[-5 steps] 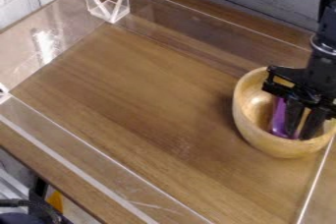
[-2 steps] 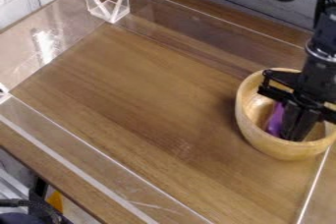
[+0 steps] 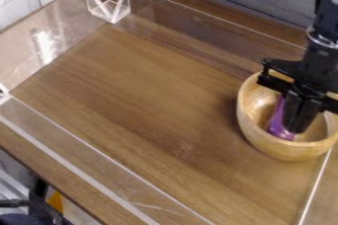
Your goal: Remove the purple eggplant from inside the brown bowl and put it on the table
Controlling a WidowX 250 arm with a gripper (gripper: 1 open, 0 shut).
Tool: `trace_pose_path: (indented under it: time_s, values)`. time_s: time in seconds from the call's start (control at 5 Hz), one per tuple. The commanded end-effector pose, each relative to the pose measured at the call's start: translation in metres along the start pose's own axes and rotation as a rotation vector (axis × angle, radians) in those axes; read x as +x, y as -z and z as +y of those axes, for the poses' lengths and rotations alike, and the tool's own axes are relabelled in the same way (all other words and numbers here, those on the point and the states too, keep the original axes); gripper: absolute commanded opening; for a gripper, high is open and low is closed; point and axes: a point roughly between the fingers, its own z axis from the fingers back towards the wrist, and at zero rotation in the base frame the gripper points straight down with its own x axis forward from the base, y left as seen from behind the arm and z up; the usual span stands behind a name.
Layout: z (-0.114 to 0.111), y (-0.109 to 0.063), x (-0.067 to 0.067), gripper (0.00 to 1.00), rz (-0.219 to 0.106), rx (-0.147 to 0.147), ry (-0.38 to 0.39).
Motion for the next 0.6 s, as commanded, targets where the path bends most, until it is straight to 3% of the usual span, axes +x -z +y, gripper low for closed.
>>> trace_pose_path:
  time_s: [0.0,0.2,0.4]
  values:
    - [0.005,-0.028,-0.004,0.0,-0.064,-0.019,-0.01]
    - [0.013,-0.034,-0.01,0.0,-0.065,-0.014,-0.026]
    - [0.017,-0.03,-0.008,1.0,-0.054,-0.011,-0.031]
